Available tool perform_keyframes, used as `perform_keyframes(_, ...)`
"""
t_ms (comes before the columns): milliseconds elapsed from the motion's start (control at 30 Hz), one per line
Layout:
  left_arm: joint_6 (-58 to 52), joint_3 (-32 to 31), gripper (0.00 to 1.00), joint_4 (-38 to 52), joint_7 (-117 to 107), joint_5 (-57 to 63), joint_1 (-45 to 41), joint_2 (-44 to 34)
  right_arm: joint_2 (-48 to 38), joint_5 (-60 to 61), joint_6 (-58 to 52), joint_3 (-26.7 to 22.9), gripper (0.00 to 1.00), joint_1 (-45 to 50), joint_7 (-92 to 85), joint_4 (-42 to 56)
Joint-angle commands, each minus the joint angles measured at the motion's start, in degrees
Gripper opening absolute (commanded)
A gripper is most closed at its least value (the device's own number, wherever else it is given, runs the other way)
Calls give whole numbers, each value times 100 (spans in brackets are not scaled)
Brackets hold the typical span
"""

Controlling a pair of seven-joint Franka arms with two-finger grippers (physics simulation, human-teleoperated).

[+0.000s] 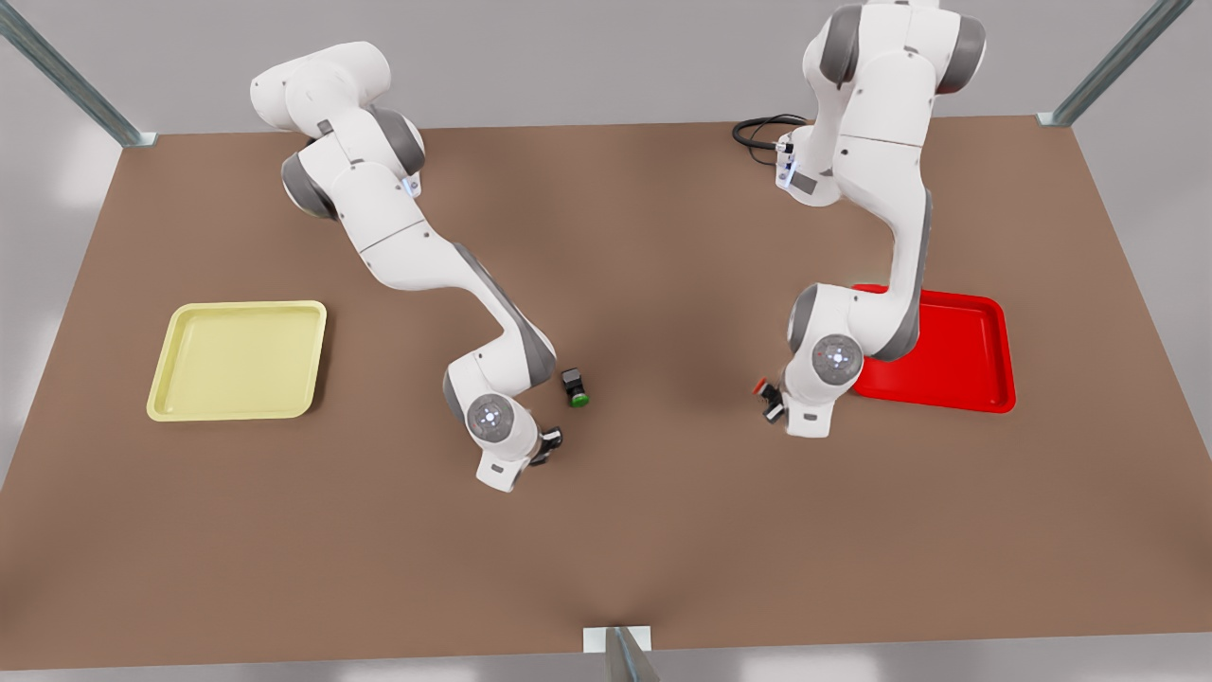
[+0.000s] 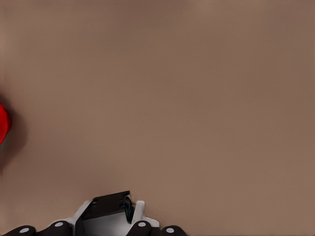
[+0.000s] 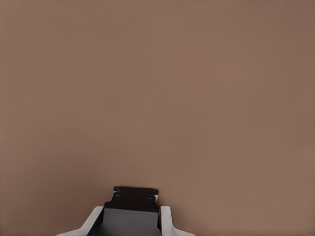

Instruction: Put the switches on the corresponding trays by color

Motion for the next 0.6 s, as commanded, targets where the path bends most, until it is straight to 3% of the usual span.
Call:
perform_keyframes(0,-22,51,54,-15,127,-12,-8,-28,8,-9,-1,5,51,1,12,0)
perform_keyframes(333,-40,1633,54,-1597,2377,840,-8,-1153,-422,-9,-256,5,49,-96,-49,-70)
perform_keyframes(533,-40,2512,55,-1966,3362,1174,10,-1258,-2162,-475,-291,5,49,-992,-990,-2311)
perform_keyframes(567,-40,2521,100,-1975,3362,1174,28,-1223,-2452,-537,-291,5,49,-1194,-1138,-2662)
